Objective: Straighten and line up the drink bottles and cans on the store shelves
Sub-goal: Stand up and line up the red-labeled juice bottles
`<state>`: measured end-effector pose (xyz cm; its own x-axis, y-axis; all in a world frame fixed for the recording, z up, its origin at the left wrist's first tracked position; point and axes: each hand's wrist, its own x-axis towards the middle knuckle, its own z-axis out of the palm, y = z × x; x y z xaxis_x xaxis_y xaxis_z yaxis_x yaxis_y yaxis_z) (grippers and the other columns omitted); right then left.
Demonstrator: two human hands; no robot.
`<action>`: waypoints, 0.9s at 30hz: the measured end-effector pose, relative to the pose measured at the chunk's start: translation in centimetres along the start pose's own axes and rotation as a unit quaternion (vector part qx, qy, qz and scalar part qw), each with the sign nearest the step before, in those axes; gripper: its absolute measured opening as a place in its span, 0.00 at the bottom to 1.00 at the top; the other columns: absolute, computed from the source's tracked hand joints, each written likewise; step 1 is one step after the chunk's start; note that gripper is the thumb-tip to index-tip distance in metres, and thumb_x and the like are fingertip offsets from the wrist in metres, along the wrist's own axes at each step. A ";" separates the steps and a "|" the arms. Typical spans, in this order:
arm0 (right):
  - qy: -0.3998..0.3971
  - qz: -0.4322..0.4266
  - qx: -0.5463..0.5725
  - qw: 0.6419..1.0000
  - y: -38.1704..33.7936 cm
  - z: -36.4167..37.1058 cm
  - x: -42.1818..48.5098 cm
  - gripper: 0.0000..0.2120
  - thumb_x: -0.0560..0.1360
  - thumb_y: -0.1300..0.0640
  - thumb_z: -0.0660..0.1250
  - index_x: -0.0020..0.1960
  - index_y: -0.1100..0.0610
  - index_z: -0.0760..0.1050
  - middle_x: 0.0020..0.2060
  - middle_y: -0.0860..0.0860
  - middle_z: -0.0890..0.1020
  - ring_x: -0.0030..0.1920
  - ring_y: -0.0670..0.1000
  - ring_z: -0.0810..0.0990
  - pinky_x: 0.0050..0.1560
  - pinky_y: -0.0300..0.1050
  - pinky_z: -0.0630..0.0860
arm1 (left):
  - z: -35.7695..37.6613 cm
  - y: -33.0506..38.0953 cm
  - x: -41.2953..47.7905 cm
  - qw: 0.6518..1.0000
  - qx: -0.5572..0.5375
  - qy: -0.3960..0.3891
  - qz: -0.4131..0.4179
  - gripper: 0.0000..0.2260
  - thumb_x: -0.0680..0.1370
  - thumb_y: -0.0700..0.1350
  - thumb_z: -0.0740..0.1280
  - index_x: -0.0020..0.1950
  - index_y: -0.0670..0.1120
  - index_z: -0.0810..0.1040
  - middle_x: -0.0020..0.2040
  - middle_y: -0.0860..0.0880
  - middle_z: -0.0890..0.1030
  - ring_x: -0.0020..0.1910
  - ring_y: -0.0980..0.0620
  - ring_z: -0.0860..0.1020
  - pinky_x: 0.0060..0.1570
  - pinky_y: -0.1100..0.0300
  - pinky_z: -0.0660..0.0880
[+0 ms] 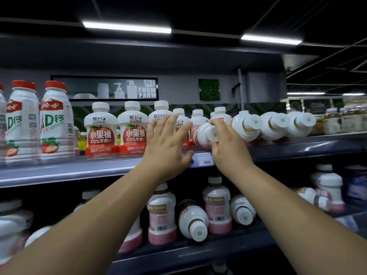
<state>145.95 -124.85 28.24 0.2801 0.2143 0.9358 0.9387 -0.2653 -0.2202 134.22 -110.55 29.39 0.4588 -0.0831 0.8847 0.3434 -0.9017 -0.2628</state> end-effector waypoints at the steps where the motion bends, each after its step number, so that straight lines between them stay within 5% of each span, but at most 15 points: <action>1: 0.001 -0.012 0.006 1.000 0.0 0.1 0.2 0.26 0.72 0.69 0.65 0.69 0.58 0.69 0.61 0.58 0.77 0.59 0.59 0.74 0.57 0.48 0.69 | 0.1 -0.2 0.1 1.000 0.002 0.003 -0.004 0.33 0.73 0.61 0.64 0.76 0.55 0.61 0.78 0.43 0.58 0.78 0.43 0.52 0.75 0.42 0.43; 8: 0.027 -0.020 0.143 0.989 -1.6 0.8 5.9 0.15 0.77 0.54 0.68 0.59 0.51 0.65 0.48 0.49 0.76 0.46 0.52 0.74 0.44 0.45 0.65 | 0.6 -0.8 0.8 0.999 0.015 0.021 -0.041 0.32 0.71 0.60 0.64 0.74 0.55 0.64 0.76 0.42 0.62 0.76 0.41 0.55 0.74 0.40 0.48; 15: -0.046 0.098 0.217 0.970 -1.6 1.7 10.5 0.13 0.78 0.45 0.64 0.58 0.51 0.68 0.46 0.45 0.77 0.50 0.51 0.78 0.46 0.47 0.69 | 1.2 -1.5 1.6 0.997 0.014 0.023 -0.066 0.33 0.73 0.65 0.58 0.76 0.54 0.61 0.78 0.43 0.57 0.78 0.41 0.50 0.75 0.41 0.51; 17: -0.110 0.111 0.196 0.968 -1.0 1.9 9.3 0.24 0.74 0.41 0.64 0.66 0.48 0.65 0.53 0.47 0.78 0.52 0.52 0.77 0.48 0.48 0.69 | 1.5 -1.6 1.3 0.997 0.002 0.029 -0.071 0.33 0.73 0.65 0.58 0.77 0.55 0.60 0.78 0.44 0.56 0.78 0.41 0.48 0.75 0.42 0.52; 20: -0.166 0.109 0.152 0.968 -0.3 2.0 7.2 0.47 0.64 0.40 0.64 0.78 0.42 0.46 0.63 0.51 0.76 0.57 0.54 0.77 0.53 0.49 0.70 | 1.8 -1.8 1.1 0.996 -0.017 0.024 -0.085 0.34 0.73 0.66 0.57 0.77 0.56 0.55 0.80 0.45 0.52 0.79 0.42 0.45 0.75 0.43 0.50; 23: -0.153 0.084 0.120 0.977 0.3 2.4 5.8 0.53 0.63 0.42 0.69 0.77 0.38 0.38 0.70 0.52 0.71 0.64 0.55 0.74 0.60 0.52 0.71 | 1.9 -1.7 1.0 0.995 -0.032 0.018 -0.094 0.35 0.73 0.66 0.56 0.77 0.57 0.52 0.80 0.46 0.48 0.79 0.42 0.42 0.76 0.43 0.49; 27: -0.105 0.068 0.073 0.989 0.3 3.0 4.9 0.57 0.63 0.32 0.72 0.76 0.38 0.34 0.74 0.51 0.66 0.69 0.56 0.70 0.63 0.55 0.69 | 1.9 -1.7 0.8 0.995 -0.027 0.019 -0.090 0.35 0.74 0.65 0.56 0.78 0.57 0.52 0.81 0.46 0.47 0.79 0.42 0.41 0.76 0.45 0.46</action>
<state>148.26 -121.05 31.94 0.4279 0.3805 0.8199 0.9038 -0.1696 -0.3930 135.57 -108.24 29.79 0.3612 0.0671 0.9301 0.3720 -0.9250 -0.0778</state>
